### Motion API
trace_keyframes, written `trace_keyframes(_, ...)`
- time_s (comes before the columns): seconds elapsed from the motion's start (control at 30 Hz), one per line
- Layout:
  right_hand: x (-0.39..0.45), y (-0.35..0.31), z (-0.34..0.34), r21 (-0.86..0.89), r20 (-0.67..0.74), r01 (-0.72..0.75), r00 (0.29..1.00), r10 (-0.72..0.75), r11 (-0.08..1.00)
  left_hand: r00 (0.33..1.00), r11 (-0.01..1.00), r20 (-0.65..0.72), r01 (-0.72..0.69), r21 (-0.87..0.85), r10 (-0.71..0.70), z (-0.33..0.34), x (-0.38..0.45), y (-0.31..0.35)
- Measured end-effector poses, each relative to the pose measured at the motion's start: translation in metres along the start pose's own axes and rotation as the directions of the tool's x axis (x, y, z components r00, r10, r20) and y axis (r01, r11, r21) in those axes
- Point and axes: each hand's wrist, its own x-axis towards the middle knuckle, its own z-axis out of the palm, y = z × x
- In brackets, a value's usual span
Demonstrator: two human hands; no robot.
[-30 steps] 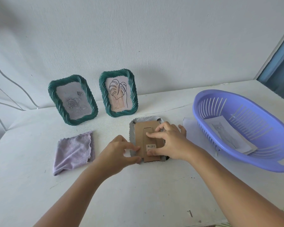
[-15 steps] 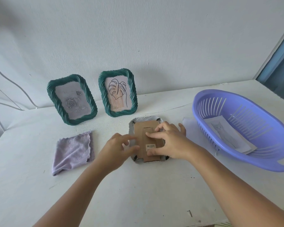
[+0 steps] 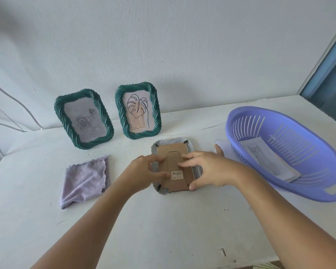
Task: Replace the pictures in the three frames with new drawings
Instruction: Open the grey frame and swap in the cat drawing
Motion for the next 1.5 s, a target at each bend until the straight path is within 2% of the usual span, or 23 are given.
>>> trace_keyframes(0.53, -0.002, 0.001, -0.010, -0.049, 0.061, 0.027, 0.998, -0.024, 0.998, 0.999, 0.998, 0.026, 0.035, -0.052, -0.034, 0.002, 0.003, -0.002)
trace_keyframes(0.83, -0.007, 0.001, -0.001, -0.035, -0.026, 0.046, 0.999, -0.047, 0.998, 0.999, 0.998, 0.021, 0.029, -0.048, -0.028, 0.003, 0.004, -0.002)
trace_keyframes(1.13, -0.006, 0.004, 0.020, -0.046, -0.201, 0.131, 0.970, -0.138, 0.990, 0.999, 0.999, 0.020, 0.025, -0.036, -0.025, 0.004, 0.005, -0.005)
trace_keyframes(1.5, -0.002, 0.011, 0.022, 0.081, -0.217, 0.114, 0.972, -0.094, 0.990, 0.999, 0.998, 0.033, 0.045, -0.044, -0.043, 0.004, 0.004, -0.004)
